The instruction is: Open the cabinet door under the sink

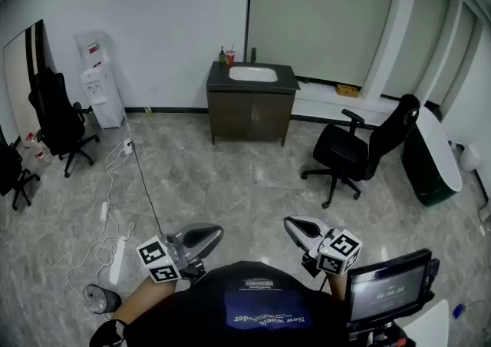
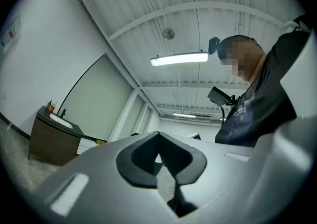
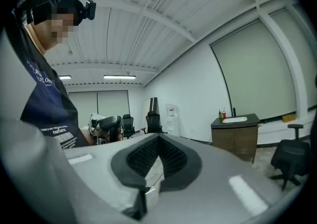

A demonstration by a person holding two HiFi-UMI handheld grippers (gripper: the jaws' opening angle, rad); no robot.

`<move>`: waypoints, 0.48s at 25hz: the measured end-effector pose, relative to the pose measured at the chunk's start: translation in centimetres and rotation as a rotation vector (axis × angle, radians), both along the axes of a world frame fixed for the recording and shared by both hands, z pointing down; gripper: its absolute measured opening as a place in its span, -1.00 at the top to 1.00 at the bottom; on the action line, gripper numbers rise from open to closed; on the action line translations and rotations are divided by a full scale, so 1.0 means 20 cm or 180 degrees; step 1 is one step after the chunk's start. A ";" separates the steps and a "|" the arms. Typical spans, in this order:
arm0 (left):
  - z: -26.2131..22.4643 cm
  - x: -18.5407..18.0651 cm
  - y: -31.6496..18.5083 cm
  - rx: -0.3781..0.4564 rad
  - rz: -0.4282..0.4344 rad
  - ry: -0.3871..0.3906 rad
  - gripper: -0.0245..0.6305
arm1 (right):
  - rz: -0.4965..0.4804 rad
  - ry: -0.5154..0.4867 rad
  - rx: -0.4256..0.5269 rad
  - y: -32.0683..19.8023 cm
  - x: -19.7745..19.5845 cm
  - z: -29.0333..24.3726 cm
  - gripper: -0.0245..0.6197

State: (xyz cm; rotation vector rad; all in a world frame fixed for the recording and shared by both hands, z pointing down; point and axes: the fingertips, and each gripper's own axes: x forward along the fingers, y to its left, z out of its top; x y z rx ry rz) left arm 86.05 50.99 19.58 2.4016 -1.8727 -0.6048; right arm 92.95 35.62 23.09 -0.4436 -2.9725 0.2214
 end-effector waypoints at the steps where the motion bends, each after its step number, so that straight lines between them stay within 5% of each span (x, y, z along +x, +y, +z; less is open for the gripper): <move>1: 0.00 0.00 0.00 -0.0001 -0.0005 0.0003 0.93 | -0.0009 -0.0004 0.0010 0.00 0.00 0.00 0.92; 12: 0.01 -0.01 0.02 0.0015 -0.0023 0.0035 0.93 | -0.0052 0.0034 -0.0034 0.01 -0.01 0.00 0.92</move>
